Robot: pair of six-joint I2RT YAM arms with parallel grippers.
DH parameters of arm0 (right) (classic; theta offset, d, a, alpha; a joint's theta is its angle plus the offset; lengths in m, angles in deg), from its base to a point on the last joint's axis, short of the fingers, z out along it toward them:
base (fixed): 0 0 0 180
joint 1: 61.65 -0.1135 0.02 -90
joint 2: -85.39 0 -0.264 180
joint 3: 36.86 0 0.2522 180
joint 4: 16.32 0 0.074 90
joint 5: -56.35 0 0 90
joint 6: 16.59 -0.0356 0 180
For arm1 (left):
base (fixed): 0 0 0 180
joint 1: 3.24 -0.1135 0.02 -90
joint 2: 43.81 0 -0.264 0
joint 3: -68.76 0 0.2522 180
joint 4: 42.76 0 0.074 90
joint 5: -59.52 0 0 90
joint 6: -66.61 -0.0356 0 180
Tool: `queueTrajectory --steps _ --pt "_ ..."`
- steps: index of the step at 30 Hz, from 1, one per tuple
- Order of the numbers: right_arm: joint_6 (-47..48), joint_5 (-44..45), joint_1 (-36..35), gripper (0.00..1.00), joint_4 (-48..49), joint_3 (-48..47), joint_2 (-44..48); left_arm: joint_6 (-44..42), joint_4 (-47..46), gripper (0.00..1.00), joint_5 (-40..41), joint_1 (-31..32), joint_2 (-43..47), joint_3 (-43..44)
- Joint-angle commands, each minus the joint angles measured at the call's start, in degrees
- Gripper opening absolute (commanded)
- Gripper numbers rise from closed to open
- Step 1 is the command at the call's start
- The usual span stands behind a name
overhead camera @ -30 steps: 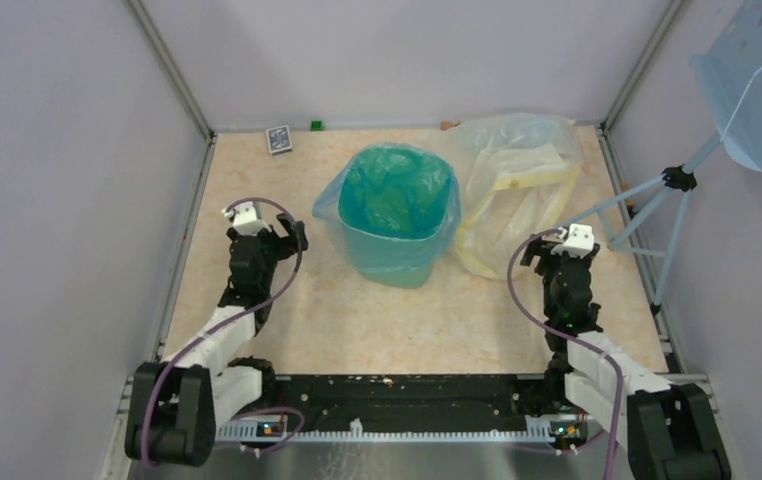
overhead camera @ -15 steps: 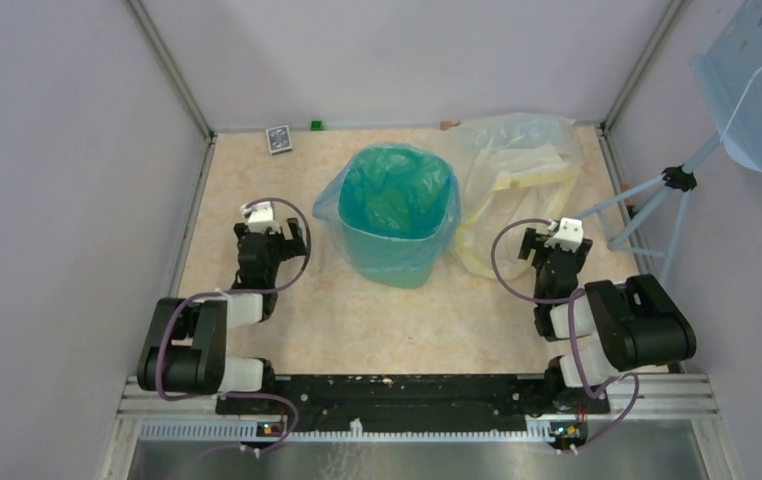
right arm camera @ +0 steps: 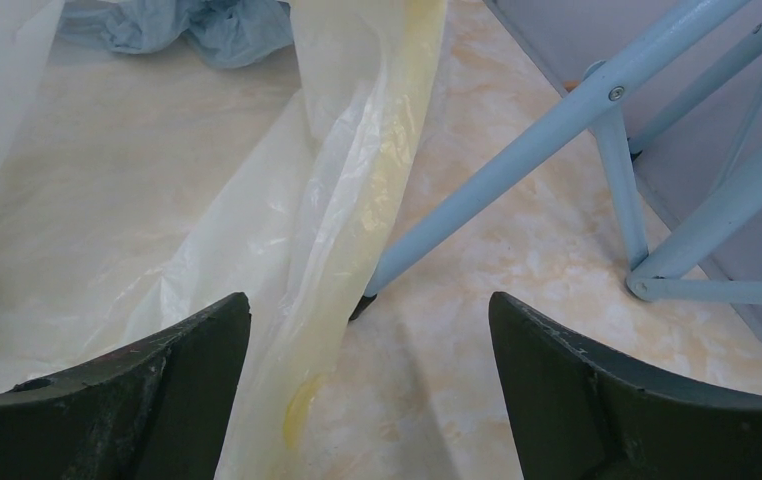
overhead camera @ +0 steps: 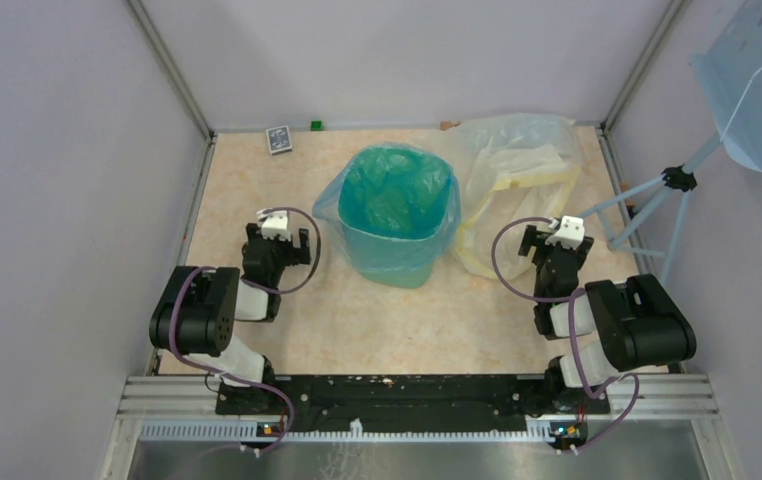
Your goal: Put the trash bags into the trash bin
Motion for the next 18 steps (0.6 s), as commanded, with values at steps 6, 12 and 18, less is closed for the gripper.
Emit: queueTrajectory --steps 6,12,18 --pt "-0.84 -0.07 0.58 0.89 2.90 -1.04 -0.04 -1.25 -3.32 0.99 -1.65 -0.11 1.19 1.00" --pt "-0.84 -0.07 0.58 0.89 2.88 -1.02 -0.02 -1.28 -3.36 0.99 -1.76 -0.11 1.34 0.83" --pt "-0.84 -0.10 0.58 0.89 2.92 -1.04 0.02 -1.34 -3.34 0.99 -1.72 -0.11 1.21 0.91"
